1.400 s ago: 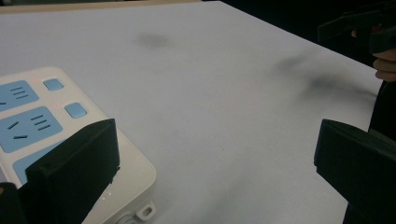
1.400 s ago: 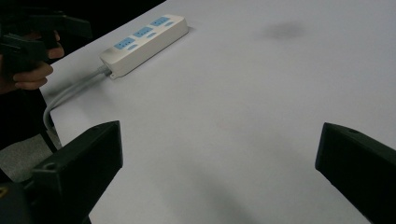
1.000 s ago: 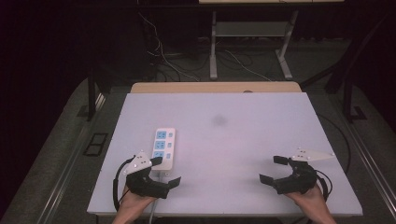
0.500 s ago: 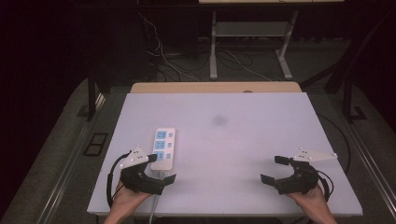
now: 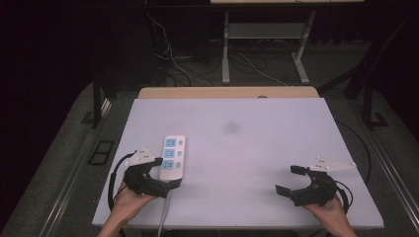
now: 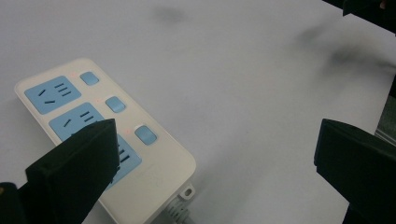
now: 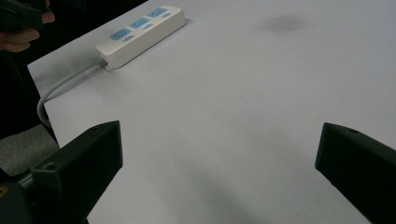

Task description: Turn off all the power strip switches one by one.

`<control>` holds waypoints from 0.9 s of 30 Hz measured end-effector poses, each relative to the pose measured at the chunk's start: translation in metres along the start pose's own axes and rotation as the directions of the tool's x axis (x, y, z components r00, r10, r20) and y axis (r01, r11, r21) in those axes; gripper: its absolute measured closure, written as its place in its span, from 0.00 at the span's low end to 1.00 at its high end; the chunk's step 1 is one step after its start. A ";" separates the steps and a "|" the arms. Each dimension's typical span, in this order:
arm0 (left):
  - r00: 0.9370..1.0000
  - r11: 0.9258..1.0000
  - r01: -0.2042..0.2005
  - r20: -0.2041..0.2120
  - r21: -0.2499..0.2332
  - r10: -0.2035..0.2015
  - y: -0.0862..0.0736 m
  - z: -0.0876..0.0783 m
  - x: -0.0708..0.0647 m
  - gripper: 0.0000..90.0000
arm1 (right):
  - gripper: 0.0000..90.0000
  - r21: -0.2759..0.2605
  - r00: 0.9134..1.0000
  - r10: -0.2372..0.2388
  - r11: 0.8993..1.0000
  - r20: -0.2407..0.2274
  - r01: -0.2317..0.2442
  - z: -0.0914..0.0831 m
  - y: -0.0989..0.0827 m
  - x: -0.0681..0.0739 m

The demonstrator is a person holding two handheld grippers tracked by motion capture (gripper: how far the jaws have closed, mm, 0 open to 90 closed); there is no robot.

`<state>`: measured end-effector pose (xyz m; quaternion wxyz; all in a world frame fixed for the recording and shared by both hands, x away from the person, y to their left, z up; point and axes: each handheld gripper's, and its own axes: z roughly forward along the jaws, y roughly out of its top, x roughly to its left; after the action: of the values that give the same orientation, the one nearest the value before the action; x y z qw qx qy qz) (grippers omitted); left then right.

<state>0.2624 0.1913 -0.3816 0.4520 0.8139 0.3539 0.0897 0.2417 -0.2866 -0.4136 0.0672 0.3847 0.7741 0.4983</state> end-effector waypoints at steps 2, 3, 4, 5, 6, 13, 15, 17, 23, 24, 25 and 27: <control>1.000 1.000 -0.006 0.000 0.008 0.006 0.003 0.001 0.002 0.00 | 0.01 -0.001 1.000 0.000 1.000 0.000 0.000 0.000 0.000 0.000; 1.000 1.000 -0.003 0.003 0.009 0.003 0.004 0.001 0.002 0.00 | 0.01 0.000 1.000 0.001 1.000 0.001 -0.001 0.000 0.000 0.000; 1.000 1.000 -0.009 0.005 0.015 0.008 0.006 0.001 0.003 0.00 | 0.01 0.000 1.000 0.001 1.000 0.001 -0.001 0.000 0.000 0.000; 1.000 1.000 -0.008 0.005 0.015 0.008 0.007 0.002 0.003 0.00 | 0.01 0.000 1.000 0.001 1.000 0.001 -0.001 0.000 0.000 0.000; 1.000 1.000 -0.010 0.006 0.020 0.010 0.008 0.003 0.003 0.00 | 0.01 0.001 1.000 0.001 1.000 0.002 -0.001 0.000 0.000 0.000; 0.999 0.998 -0.031 0.013 0.055 0.030 0.018 0.007 0.008 0.00 | 0.01 0.005 1.000 -0.001 1.000 -0.002 0.001 0.001 -0.001 0.001; 0.999 0.997 -0.035 0.013 0.064 0.034 0.020 0.008 0.009 0.00 | 0.01 0.005 1.000 0.000 1.000 -0.002 0.000 0.001 -0.001 0.001; 0.999 0.997 -0.036 0.013 0.073 0.035 0.023 0.008 0.011 0.00 | 0.01 0.005 1.000 -0.002 1.000 -0.002 0.002 0.001 -0.001 0.000; 0.999 0.995 -0.035 0.011 0.095 0.034 0.029 0.010 0.018 0.00 | 0.01 0.005 1.000 0.000 1.000 -0.005 0.000 0.000 -0.001 0.000; 0.999 0.995 -0.034 0.012 0.098 0.033 0.029 0.010 0.020 0.00 | 0.01 0.005 1.000 0.000 1.000 -0.005 0.000 0.000 -0.001 0.000; 0.999 0.994 -0.033 0.010 0.103 0.032 0.030 0.011 0.021 0.00 | 0.01 0.006 1.000 0.000 1.000 -0.006 0.000 0.000 -0.001 0.000; 1.000 0.993 -0.031 0.010 0.114 0.030 0.031 0.012 0.024 0.00 | 0.01 0.007 1.000 0.000 1.000 -0.006 0.000 0.001 -0.001 0.000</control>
<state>0.3013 0.1884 -0.3680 0.4049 0.8440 0.3442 0.0730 0.2409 -0.2862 -0.4150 0.0634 0.3833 0.7762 0.4966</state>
